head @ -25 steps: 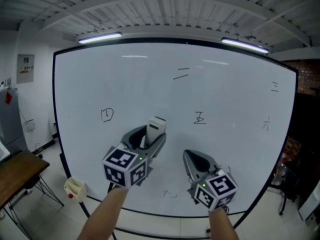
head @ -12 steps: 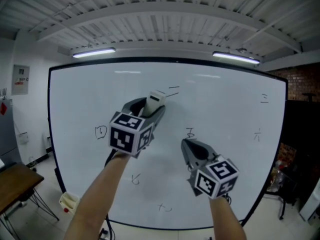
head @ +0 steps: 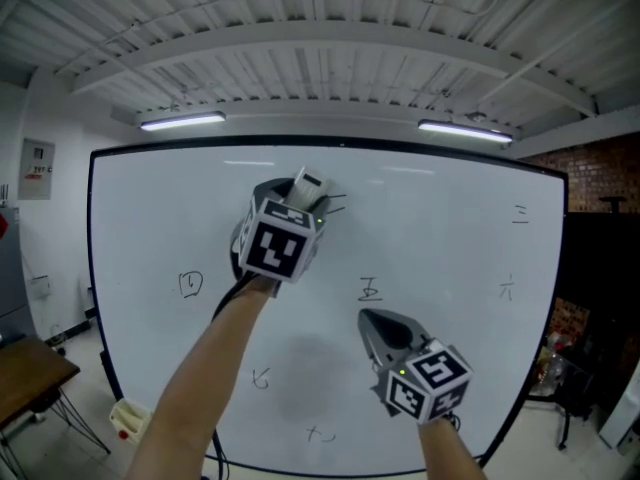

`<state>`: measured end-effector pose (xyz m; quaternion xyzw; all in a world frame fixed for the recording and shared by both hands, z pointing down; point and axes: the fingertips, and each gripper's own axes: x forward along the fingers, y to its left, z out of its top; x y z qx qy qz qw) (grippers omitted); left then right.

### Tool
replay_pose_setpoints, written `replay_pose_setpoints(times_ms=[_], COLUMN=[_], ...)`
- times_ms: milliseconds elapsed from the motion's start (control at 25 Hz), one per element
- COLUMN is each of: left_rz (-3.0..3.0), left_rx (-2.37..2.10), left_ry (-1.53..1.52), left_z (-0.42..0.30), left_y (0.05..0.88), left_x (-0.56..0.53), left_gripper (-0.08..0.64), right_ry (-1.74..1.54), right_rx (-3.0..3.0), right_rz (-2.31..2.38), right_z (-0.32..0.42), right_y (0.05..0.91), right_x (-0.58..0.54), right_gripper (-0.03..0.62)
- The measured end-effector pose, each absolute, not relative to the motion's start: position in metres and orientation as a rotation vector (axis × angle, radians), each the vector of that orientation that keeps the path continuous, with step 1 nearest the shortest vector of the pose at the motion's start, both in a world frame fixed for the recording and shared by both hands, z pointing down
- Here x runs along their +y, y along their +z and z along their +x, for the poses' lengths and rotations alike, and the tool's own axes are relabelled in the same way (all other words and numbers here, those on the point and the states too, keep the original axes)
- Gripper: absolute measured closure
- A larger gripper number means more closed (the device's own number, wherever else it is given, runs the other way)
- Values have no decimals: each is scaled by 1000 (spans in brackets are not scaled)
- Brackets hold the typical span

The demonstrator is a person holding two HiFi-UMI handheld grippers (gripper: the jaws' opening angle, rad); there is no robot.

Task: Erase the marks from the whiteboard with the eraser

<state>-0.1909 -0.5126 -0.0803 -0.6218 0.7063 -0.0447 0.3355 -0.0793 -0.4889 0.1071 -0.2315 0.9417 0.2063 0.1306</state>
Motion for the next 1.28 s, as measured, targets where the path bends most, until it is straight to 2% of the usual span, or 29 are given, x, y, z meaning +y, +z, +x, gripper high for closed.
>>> replay_pose_setpoints(times_ms=[320,880,1080,1280], left_rz=[-1585,-1581,-1603,-1607], left_rx=[1867,1719,1699,1752], left_ry=[-92,-180,-144,-73], left_z=[-184,-79,-92,-137], left_y=[-77,-60,-62,-64], left_x=[-518,-555,-549,-533], left_gripper=[313,313,313,313], right_ry=[625,582,577,574], right_rx=[2736,2681,2691,2697], right_rz=[-688,-788,-765,-735], right_z=[-70,-23,-36,-50], right_y=[113,115,115,114], right_x=[-491,-504,-500,-494], right_gripper=[600,600,600,600])
